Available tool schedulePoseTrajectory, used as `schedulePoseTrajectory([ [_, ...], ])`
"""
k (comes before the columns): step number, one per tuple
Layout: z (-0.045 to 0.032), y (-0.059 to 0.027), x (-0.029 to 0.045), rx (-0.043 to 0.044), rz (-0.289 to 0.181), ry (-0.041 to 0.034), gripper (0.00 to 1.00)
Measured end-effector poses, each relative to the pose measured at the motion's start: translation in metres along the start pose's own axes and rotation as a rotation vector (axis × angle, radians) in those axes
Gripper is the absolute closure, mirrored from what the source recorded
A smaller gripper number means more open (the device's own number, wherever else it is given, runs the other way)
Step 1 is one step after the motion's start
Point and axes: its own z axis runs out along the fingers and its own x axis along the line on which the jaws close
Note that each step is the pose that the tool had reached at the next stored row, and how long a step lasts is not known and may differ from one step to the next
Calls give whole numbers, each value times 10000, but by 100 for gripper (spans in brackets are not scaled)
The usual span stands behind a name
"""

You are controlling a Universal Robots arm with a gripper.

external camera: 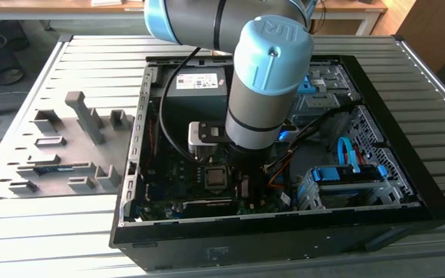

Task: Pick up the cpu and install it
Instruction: 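Install the first cpu locking lever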

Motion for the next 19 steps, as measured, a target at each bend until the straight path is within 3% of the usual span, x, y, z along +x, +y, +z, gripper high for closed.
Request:
schedulePoseTrajectory([
  [13,33,-2,0,0,-1,-17,90],
  [19,8,2,-1,19,-2,-27,90],
])
